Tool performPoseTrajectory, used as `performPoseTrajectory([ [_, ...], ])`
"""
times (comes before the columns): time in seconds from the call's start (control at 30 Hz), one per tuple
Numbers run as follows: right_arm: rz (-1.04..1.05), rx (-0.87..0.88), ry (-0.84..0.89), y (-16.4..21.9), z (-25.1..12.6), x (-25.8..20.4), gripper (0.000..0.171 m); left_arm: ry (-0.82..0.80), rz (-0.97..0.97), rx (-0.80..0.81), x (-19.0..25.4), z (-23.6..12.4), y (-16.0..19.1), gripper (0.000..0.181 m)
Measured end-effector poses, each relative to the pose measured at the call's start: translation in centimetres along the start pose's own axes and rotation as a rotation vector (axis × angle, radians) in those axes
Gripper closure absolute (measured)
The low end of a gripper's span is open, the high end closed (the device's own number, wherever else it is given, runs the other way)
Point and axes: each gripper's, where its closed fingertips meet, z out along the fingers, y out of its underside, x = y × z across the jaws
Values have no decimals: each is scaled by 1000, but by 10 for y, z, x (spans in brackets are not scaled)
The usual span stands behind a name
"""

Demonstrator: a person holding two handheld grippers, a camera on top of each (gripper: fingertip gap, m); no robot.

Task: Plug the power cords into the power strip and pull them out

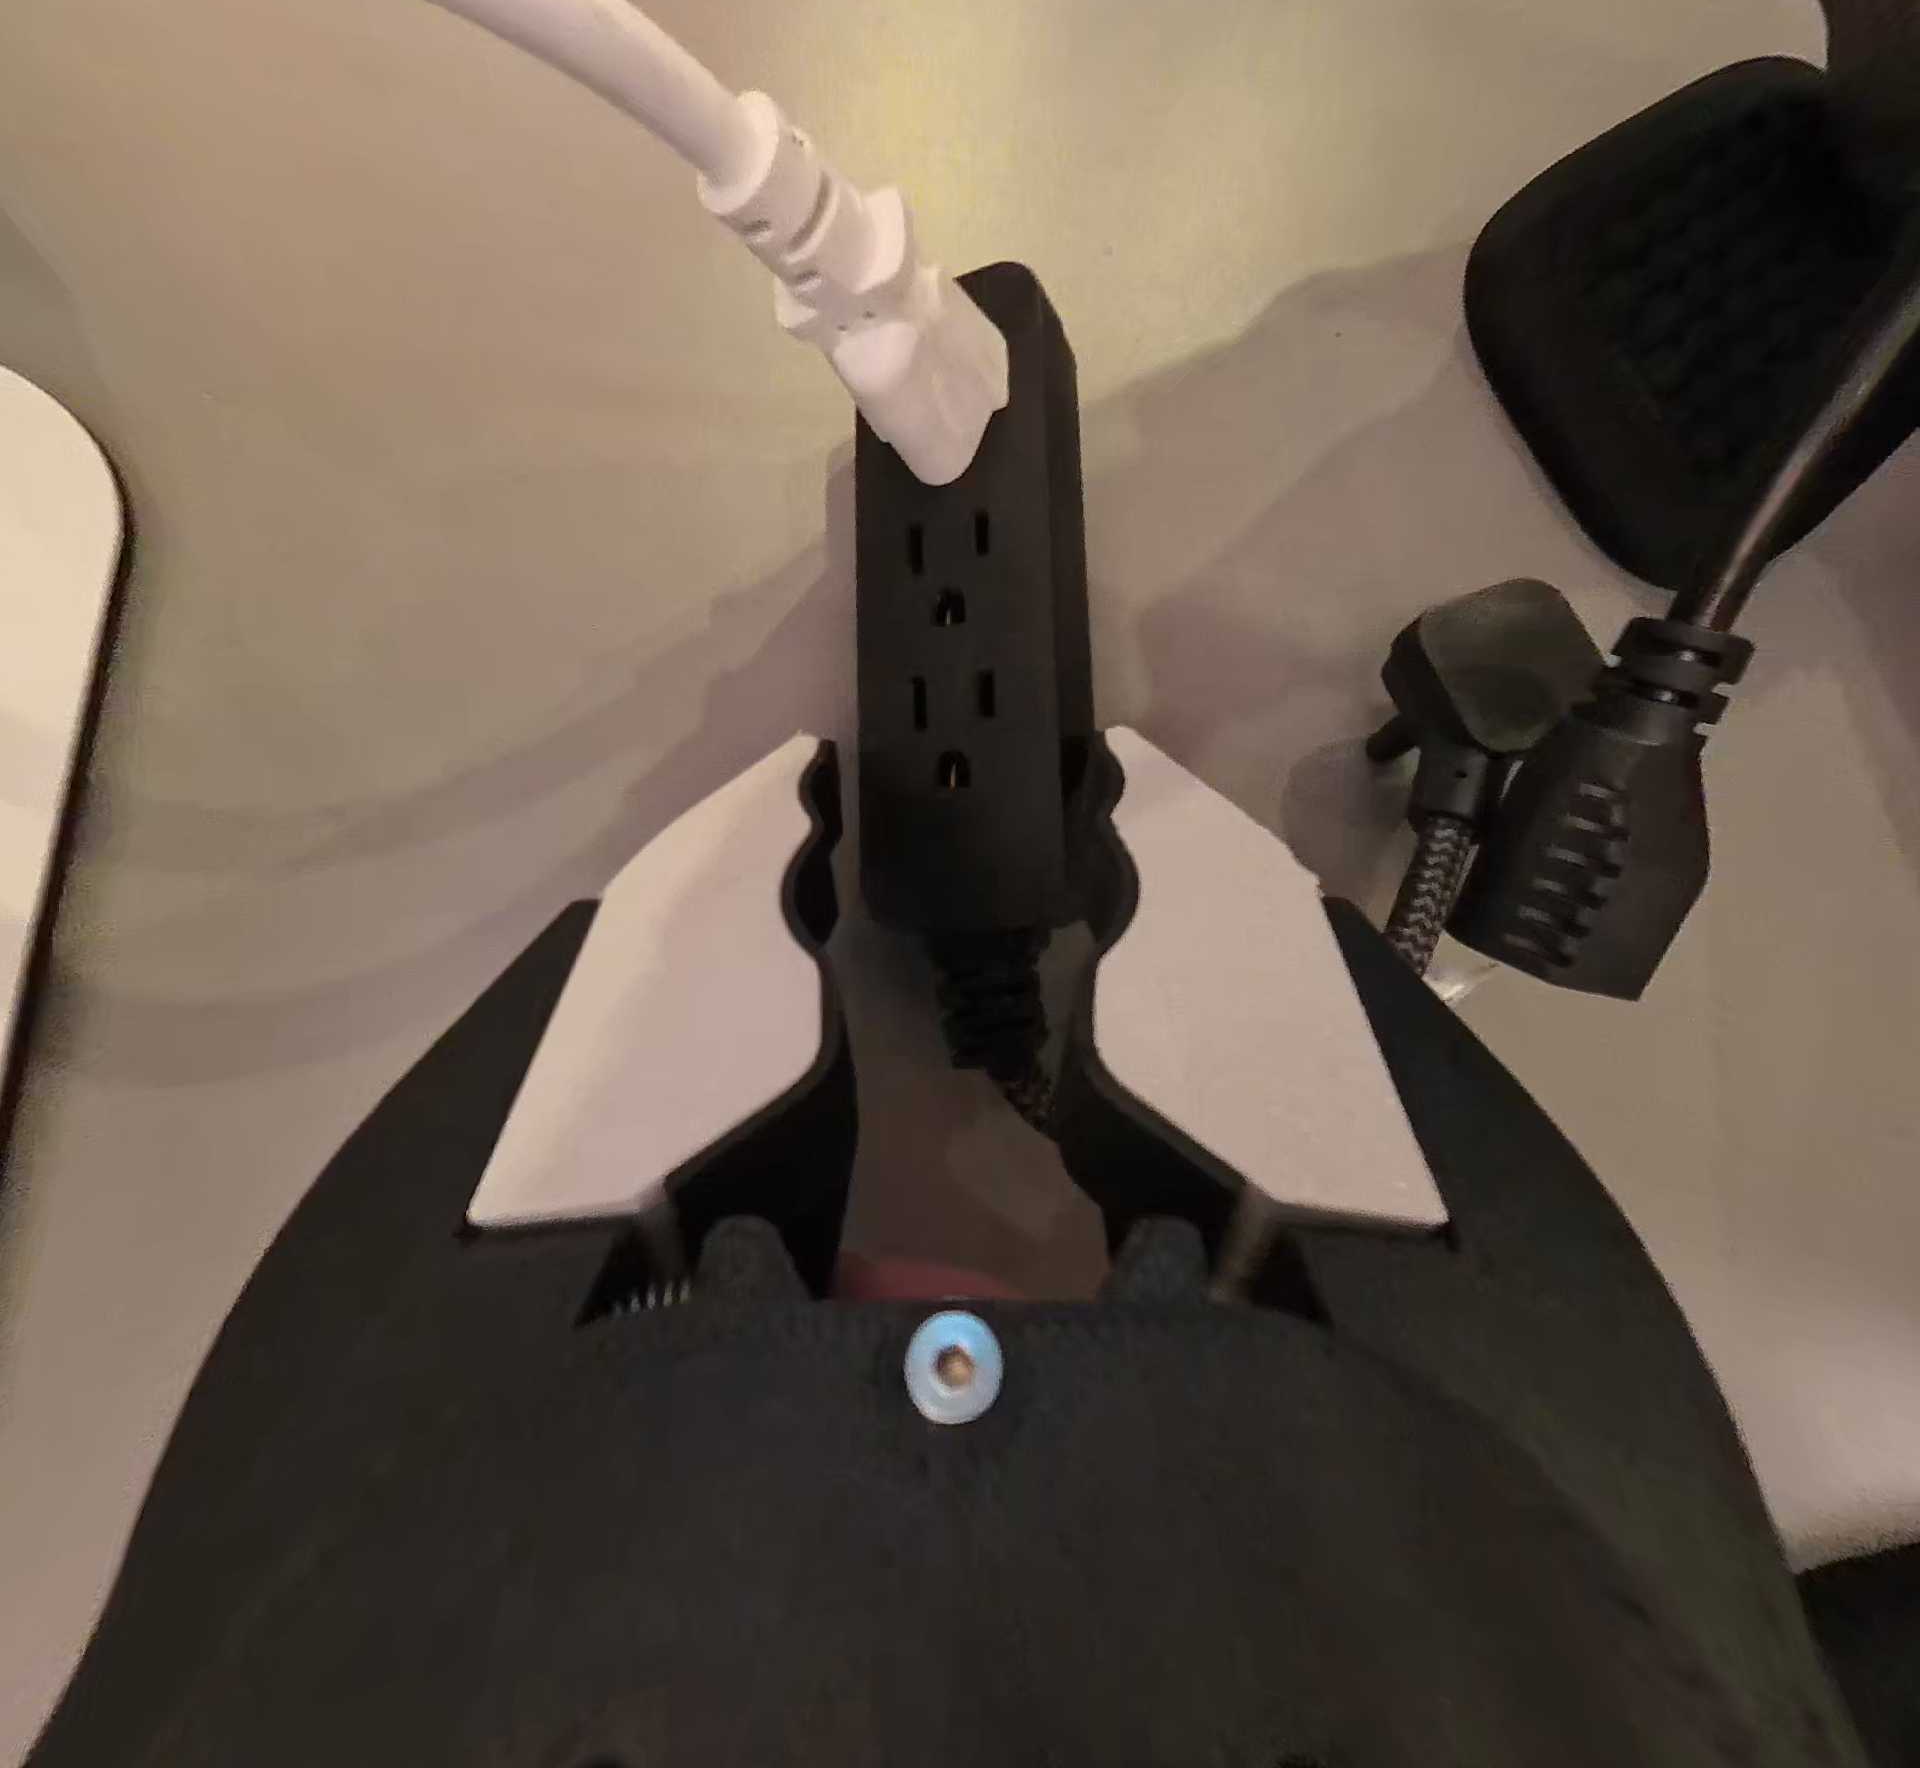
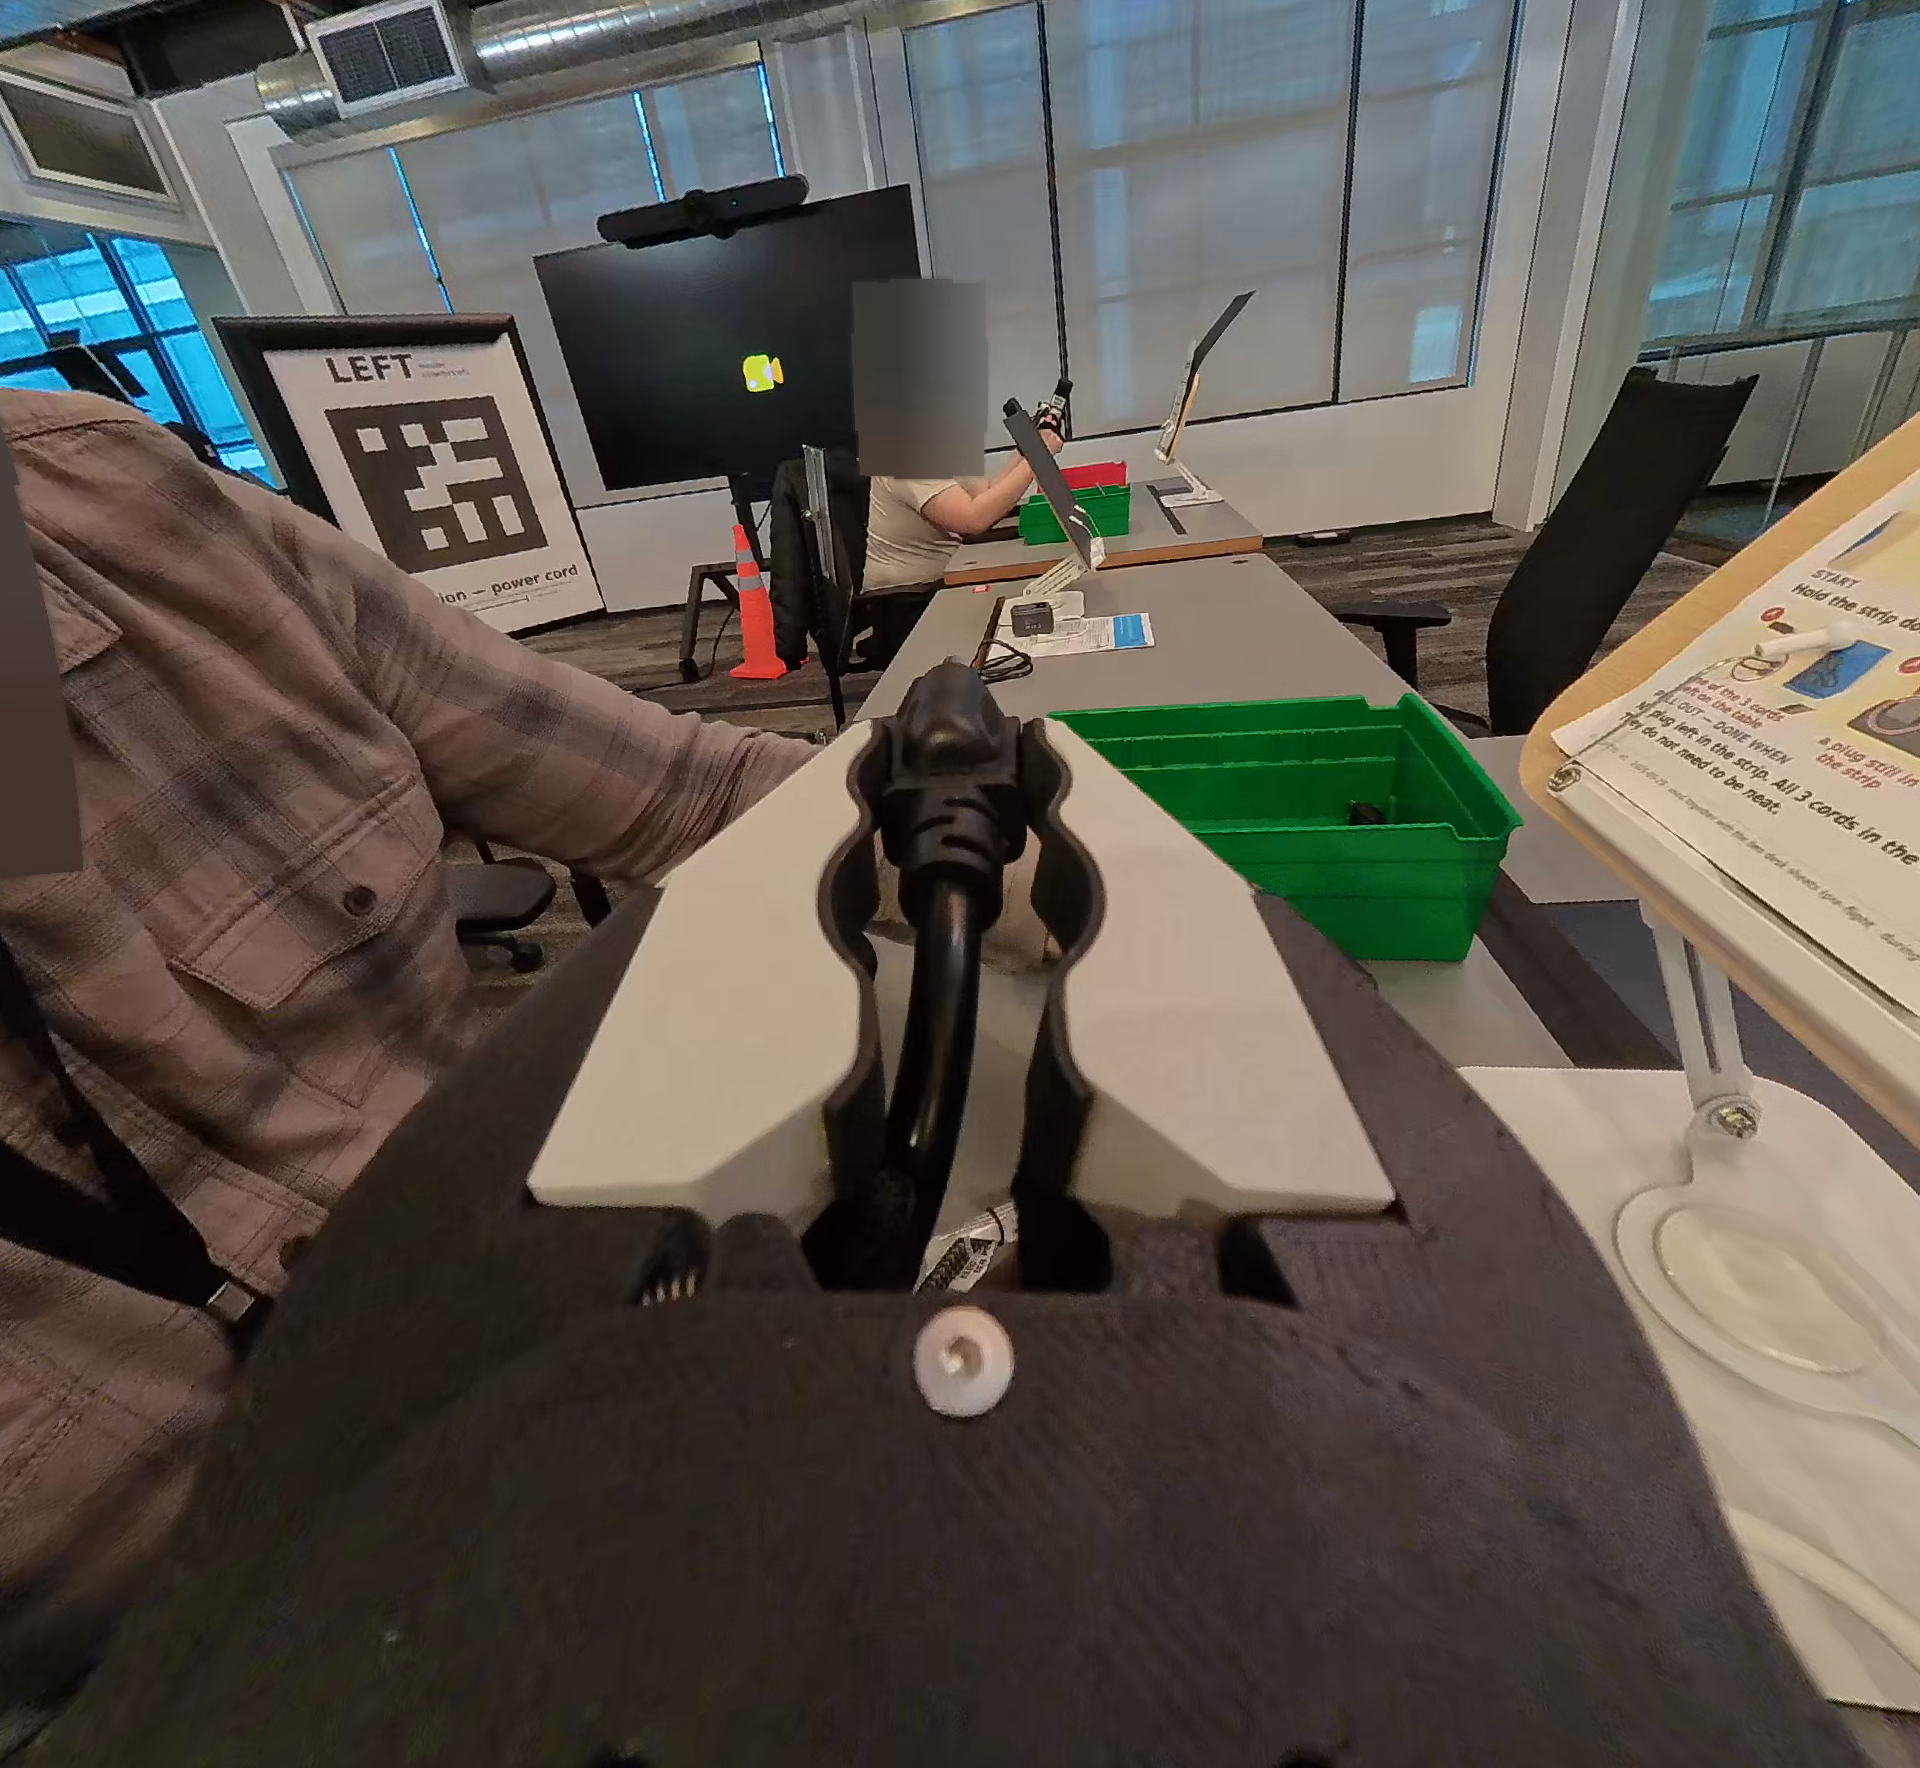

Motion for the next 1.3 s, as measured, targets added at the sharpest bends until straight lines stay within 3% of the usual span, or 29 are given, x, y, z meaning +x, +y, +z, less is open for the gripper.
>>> performPoseTrajectory([
  [0.2,0,1,-1,0,0,0,149,-48,27,12,0,4,-3,141],
  [0.43,-28,-47,16,7,3,0,149,-413,340,-111,0,10,0,140],
  [0.57,-52,-101,45,15,6,3,149,-543,404,-65,-4,14,-3,140],
  [0.67,-74,-126,63,18,7,4,148,-563,372,34,-7,15,-7,140],
  [0.97,-186,-186,154,21,7,11,149,-593,399,33,-8,16,-8,139],
  [1.3,-500,-507,559,34,20,47,149,-586,403,44,-8,16,-9,140],
])
